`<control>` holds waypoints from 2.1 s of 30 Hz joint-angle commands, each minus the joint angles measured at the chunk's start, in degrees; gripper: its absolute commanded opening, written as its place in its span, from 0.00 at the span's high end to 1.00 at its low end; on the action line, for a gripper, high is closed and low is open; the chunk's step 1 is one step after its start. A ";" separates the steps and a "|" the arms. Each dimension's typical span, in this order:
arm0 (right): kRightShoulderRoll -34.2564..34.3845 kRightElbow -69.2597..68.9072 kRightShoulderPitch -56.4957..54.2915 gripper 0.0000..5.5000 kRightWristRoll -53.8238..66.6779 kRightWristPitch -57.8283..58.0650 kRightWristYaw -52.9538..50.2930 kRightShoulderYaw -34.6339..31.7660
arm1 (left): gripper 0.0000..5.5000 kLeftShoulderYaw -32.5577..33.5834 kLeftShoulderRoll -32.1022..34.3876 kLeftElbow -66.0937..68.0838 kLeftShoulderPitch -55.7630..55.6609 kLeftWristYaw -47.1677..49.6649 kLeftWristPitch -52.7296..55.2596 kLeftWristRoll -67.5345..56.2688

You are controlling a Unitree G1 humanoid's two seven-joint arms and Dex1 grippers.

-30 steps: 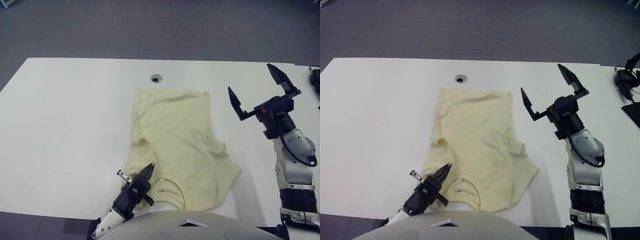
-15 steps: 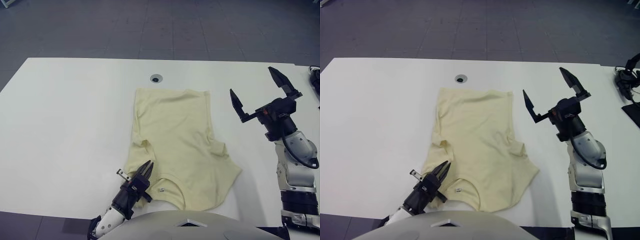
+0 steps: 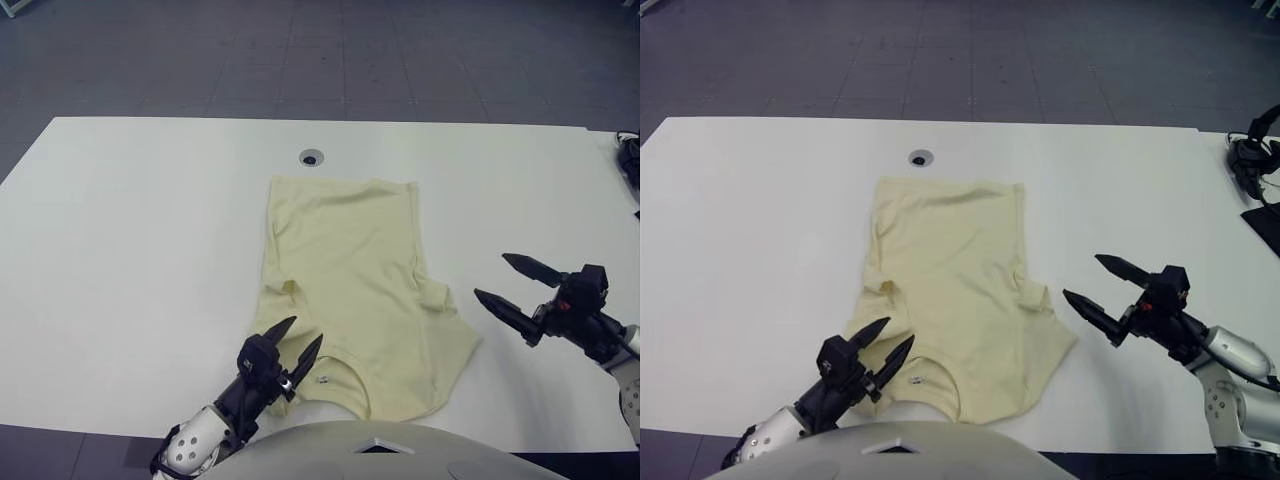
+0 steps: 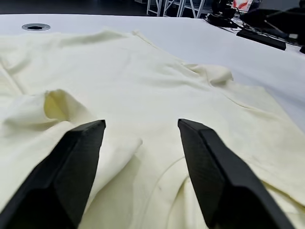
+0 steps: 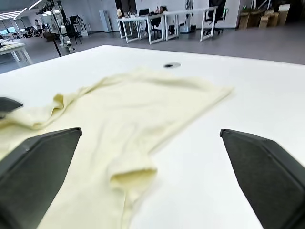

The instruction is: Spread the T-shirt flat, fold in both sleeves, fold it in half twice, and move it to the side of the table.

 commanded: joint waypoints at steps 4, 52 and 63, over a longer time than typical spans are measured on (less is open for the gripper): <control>-2.38 1.32 2.09 0.02 -11.31 -4.46 2.26 4.64 | 0.25 15.50 -3.40 -7.26 -5.86 7.91 5.28 -21.69; -4.12 6.13 0.56 0.99 -14.63 -12.39 8.47 7.47 | 0.02 20.60 -5.84 -2.31 -6.47 7.32 6.85 -15.70; -2.32 -7.48 -2.74 0.99 -12.64 -9.01 7.83 12.91 | 0.02 20.11 -6.42 -1.09 -7.35 7.08 6.40 -14.64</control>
